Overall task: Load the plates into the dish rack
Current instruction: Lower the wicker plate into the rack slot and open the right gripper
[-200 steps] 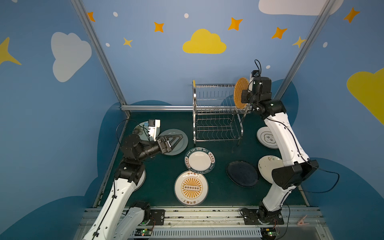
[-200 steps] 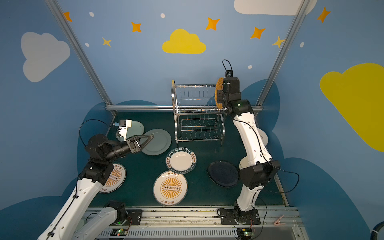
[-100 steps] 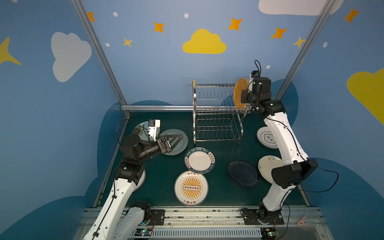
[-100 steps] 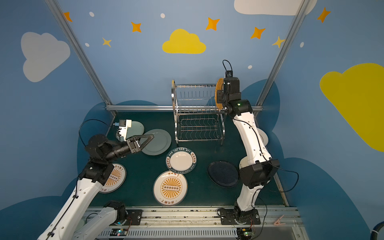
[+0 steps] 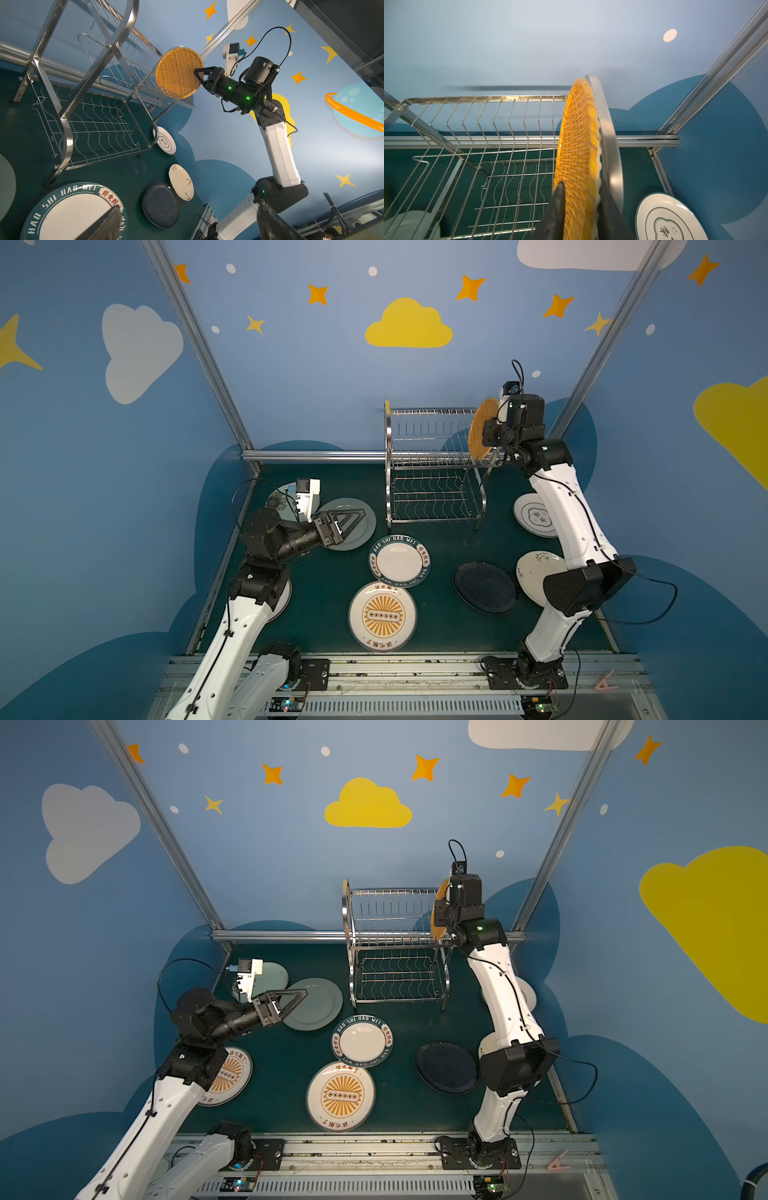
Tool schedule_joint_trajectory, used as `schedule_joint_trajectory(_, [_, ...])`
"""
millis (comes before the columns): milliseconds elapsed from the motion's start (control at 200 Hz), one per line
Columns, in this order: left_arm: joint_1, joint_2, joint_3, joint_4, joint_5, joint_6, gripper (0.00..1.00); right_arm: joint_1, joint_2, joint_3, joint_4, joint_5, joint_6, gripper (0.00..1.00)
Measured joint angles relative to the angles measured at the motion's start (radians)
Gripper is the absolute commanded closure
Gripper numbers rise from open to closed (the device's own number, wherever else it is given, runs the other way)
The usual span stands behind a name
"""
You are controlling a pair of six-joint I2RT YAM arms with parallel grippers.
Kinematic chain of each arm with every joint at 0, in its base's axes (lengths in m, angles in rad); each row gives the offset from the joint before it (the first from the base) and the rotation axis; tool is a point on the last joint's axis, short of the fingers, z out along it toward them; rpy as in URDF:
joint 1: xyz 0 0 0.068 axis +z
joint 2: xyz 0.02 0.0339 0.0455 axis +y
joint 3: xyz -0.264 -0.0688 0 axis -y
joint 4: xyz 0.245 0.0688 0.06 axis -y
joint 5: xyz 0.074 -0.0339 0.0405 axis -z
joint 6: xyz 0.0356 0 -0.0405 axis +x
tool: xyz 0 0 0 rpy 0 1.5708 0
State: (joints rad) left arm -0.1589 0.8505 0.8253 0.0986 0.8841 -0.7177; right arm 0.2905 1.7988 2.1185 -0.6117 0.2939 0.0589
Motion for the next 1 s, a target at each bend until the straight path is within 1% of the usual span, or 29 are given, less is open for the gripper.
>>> schedule_joint_trajectory(160, [0.001,-0.002,0.0,0.0,0.0,0.0,0.0,0.0,0.0,0.0,0.0,-0.005,0.01,0.7])
schedule_joint_trajectory(250, [0.002,-0.002,0.0,0.0,0.0,0.0,0.0,0.0,0.0,0.0,-0.001,-0.008,0.017,0.59])
schedule_joint_trajectory(361, [0.002,-0.002,0.0,-0.001,0.0,0.0,0.0,0.0,0.0,0.001,-0.002,-0.012,0.029,0.53])
schedule_joint_trajectory(726, [0.003,-0.003,0.0,-0.002,-0.002,0.0,0.0,0.0,-0.024,0.043,-0.028,-0.036,0.065,0.41])
schedule_joint_trajectory(996, [0.008,-0.003,0.0,-0.002,-0.003,0.0,0.0,0.0,-0.114,0.043,-0.039,-0.064,0.107,0.26])
